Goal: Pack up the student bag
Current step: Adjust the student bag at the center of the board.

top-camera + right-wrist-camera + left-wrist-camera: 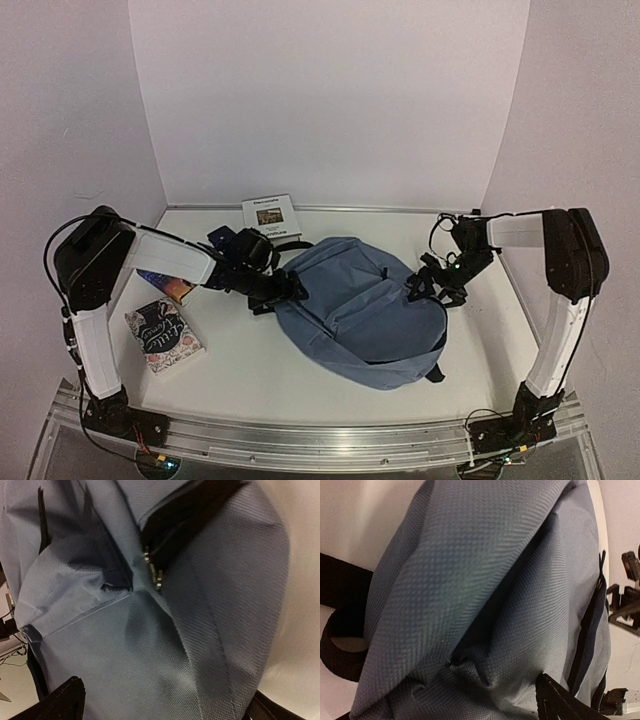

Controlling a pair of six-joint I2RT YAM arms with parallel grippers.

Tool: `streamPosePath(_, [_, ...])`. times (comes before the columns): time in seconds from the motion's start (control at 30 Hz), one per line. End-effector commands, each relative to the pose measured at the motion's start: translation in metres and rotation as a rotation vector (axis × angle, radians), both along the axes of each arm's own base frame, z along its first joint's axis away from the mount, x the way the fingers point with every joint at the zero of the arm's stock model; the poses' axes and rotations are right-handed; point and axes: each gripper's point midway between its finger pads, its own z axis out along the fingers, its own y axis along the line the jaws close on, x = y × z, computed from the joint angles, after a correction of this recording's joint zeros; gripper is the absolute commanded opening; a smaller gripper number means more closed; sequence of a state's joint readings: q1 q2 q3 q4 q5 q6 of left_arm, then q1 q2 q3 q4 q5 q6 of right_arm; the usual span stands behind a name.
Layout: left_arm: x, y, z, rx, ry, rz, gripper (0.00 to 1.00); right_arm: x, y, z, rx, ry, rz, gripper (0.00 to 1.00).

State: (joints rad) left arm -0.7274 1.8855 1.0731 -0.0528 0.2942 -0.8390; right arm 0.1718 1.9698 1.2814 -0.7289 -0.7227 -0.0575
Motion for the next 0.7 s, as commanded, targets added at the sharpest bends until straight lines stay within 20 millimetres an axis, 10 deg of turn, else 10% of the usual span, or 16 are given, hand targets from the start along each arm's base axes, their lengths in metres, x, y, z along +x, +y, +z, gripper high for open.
streamPosePath(0.0, [0.032,-0.063,0.042,-0.136,-0.115,-0.146,0.85,-0.035,0.016,0.032,0.104,0.001,0.061,0.97])
streamPosePath(0.47, [0.12,-0.157,0.096,-0.254,-0.303,-0.335,0.99,-0.097,0.072,0.066,0.255,-0.028,0.279,0.98])
streamPosePath(0.67, [0.124,-0.144,0.122,-0.211,-0.336,-0.324,1.0,-0.091,0.078,0.087,0.247,-0.107,0.31,0.98])
